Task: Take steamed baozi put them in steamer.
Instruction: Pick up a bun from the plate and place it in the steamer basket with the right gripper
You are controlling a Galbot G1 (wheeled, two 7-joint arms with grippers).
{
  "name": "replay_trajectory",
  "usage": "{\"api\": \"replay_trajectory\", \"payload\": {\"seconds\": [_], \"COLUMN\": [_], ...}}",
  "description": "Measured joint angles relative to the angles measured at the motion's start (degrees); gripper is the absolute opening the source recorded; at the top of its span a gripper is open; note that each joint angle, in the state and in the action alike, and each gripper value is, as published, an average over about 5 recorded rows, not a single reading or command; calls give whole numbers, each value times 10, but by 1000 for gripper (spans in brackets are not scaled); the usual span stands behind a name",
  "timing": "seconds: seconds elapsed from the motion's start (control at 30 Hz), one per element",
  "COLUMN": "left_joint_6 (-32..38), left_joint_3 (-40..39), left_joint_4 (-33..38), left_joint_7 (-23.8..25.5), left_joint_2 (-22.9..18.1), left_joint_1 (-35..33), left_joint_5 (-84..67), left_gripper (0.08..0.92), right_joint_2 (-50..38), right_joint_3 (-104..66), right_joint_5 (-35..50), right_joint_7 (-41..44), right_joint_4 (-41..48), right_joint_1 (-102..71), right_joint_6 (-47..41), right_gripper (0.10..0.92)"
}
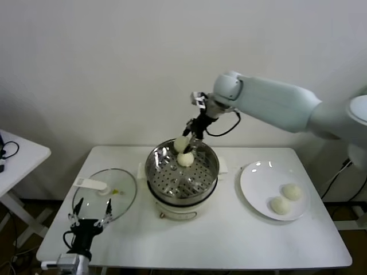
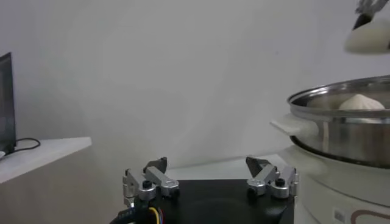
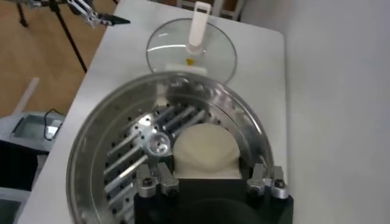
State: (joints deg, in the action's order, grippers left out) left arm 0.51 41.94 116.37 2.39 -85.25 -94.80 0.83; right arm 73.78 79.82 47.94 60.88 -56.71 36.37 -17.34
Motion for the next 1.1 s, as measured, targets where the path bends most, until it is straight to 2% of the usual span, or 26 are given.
{"api": "replay_trajectory", "payload": {"seconds": [0.3, 1.1], "left_joint_6": [1, 6], "left_joint_3": [5, 11], "left_joint_4": [-1, -14], "left_joint_7": [0, -1], "left_joint_2": [0, 1], "left_joint_1": [-3, -5], "left_joint_5": [-1, -13], "left_gripper": [823, 823], "right_joint_2": [43, 81], "right_joint_3": [-3, -8], "right_joint_5": [-16, -86], "right_joint_7": [-3, -3], "right_joint_4": [27, 78], "right_joint_1": [-38, -95], "right_joint_6": [0, 11], "right_gripper": [687, 687]}}
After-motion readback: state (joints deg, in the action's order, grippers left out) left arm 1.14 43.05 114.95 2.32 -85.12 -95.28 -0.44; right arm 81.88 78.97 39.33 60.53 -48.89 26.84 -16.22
